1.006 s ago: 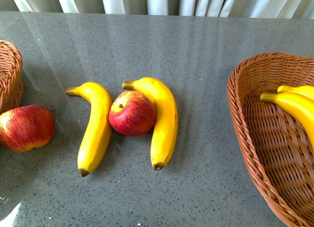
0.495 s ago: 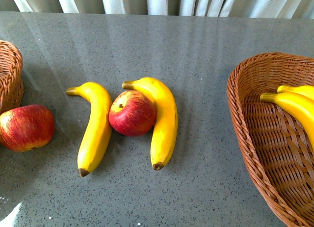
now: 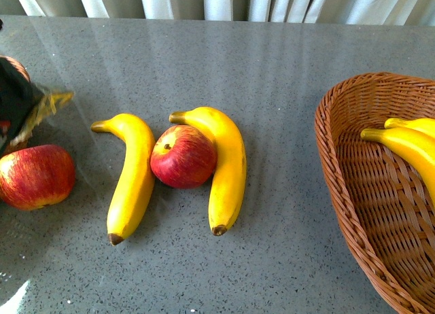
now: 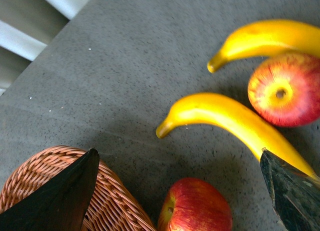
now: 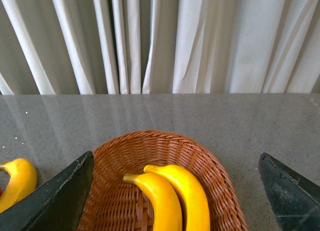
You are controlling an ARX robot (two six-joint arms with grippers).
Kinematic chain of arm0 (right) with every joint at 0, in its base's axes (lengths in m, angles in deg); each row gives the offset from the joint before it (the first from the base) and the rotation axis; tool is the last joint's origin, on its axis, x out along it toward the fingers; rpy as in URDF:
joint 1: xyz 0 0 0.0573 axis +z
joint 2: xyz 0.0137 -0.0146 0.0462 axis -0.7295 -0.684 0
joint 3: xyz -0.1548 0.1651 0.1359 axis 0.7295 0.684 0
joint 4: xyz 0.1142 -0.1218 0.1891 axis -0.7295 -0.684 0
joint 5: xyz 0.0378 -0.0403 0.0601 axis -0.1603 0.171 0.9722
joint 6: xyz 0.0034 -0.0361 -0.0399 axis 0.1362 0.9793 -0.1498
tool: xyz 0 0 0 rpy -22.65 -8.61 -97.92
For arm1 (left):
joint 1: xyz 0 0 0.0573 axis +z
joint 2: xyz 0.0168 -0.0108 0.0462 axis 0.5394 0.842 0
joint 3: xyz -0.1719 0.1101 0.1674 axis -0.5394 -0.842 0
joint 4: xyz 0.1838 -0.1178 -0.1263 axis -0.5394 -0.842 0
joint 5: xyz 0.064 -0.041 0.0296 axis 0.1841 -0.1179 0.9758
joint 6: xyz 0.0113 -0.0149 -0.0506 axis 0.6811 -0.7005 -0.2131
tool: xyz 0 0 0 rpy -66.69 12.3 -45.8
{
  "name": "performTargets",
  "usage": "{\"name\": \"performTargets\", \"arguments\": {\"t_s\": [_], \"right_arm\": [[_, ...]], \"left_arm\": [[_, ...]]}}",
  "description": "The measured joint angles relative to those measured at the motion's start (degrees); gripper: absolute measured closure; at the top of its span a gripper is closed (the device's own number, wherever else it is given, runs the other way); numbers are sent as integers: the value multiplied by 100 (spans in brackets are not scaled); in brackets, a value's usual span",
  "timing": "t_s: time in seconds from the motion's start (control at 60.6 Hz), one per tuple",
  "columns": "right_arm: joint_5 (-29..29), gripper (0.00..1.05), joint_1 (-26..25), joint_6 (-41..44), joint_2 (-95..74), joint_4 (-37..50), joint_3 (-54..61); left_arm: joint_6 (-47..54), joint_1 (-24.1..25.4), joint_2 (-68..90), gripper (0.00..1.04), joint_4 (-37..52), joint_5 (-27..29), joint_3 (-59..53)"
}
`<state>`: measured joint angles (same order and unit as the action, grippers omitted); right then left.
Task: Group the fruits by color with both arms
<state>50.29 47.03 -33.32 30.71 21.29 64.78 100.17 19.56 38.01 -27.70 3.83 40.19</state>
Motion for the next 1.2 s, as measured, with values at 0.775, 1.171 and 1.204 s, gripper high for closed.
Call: {"name": "performTargets", "arguments": {"t_s": [0.775,1.171,1.204], "right_arm": [[-2,9,0,0,0,0,0],[0,9,0,2,0,0,0],[0,9,0,2,0,0,0]], "left_arm": [[4164,-55,1198,9,-1215,446,457],[4540,28,1674,9,-1207,761,511],[4544,35,1690,9,-1207,761,522]]}}
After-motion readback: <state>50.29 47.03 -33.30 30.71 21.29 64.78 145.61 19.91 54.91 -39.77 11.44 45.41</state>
